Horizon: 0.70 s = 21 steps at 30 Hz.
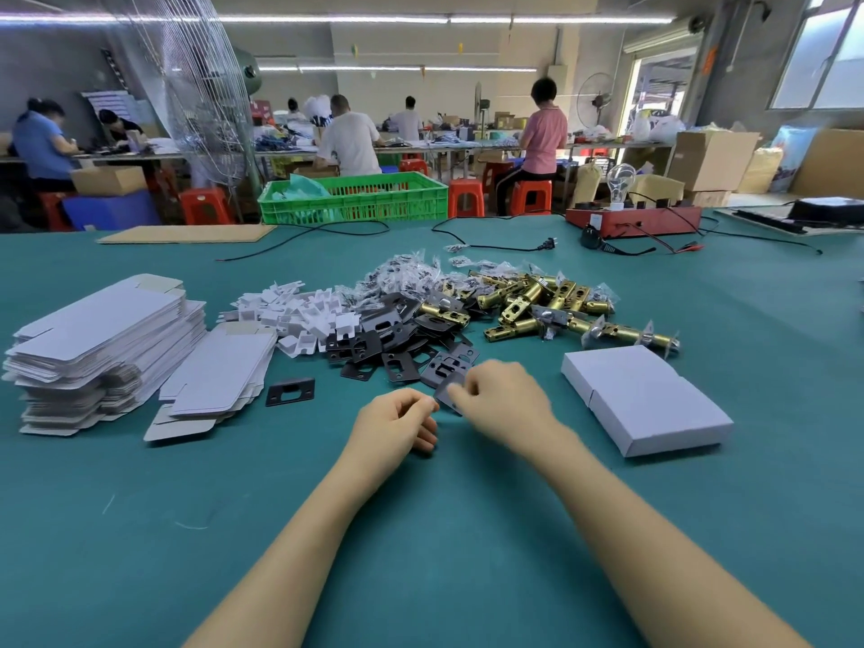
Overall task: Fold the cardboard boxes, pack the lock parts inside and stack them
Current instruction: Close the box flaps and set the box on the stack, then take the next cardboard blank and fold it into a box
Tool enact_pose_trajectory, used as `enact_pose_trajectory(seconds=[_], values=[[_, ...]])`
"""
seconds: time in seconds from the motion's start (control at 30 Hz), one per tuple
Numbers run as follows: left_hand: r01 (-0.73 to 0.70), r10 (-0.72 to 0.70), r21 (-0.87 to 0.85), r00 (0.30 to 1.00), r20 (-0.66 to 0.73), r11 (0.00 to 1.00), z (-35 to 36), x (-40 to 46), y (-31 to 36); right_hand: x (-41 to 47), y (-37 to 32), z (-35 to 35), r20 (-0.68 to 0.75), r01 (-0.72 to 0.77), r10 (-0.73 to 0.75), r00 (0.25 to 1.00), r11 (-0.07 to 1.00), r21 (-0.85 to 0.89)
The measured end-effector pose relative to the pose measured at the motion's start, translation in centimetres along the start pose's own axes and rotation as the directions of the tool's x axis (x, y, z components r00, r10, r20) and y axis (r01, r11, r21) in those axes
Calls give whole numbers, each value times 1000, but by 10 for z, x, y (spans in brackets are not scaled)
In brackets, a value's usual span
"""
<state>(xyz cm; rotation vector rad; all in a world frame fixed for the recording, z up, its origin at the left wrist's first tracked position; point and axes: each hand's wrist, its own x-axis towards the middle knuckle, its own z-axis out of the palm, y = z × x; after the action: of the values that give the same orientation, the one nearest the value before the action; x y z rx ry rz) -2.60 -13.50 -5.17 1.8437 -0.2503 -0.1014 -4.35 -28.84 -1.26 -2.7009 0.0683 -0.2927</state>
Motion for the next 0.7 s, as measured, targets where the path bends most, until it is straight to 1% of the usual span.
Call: enact_pose_trajectory(seconds=[0.1, 0.2, 0.27, 0.3, 0.33, 0.37, 0.43, 0.5, 0.53, 0.6, 0.7], values=[[-13, 10, 99, 1000, 22, 995, 0, 0, 0, -7, 1, 30, -27, 60, -61, 998, 997, -41], [5, -5, 36, 1000, -18, 999, -2, -1, 4, -8, 5, 36, -88, 112, -118, 989, 991, -71], [9, -10, -12, 993, -115, 1000, -10, -1, 8, -7, 7, 36, -91, 135, -142, 986, 988, -79], [3, -3, 2, 981, -193, 1000, -16, 0, 10, -6, 9, 37, -91, 144, -150, 984, 987, -75], [-1, 20, 67, 958, -285, 998, -26, 0, 12, -5, 10, 37, -91, 150, -155, 984, 986, -68], [12, 61, 187, 923, -381, 982, -37, 0, 11, -5, 10, 37, -93, 154, -159, 983, 986, -61], [116, 151, 433, 831, -536, 894, -66, -3, 5, -5, 11, 38, -97, 164, -169, 981, 984, -63], [242, 201, 552, 757, -622, 798, -93, -7, -4, -5, 11, 38, -93, 169, -175, 980, 983, -66], [299, 207, 582, 734, -646, 756, -104, -9, -9, -5, 11, 38, -89, 171, -176, 980, 983, -66], [405, 163, 618, 734, -659, 674, -120, -10, -17, -5, 11, 38, -81, 169, -173, 981, 984, -63], [524, -22, 608, 768, -640, 597, -127, -10, -28, -6, 12, 37, -86, 163, -167, 982, 986, -47]])
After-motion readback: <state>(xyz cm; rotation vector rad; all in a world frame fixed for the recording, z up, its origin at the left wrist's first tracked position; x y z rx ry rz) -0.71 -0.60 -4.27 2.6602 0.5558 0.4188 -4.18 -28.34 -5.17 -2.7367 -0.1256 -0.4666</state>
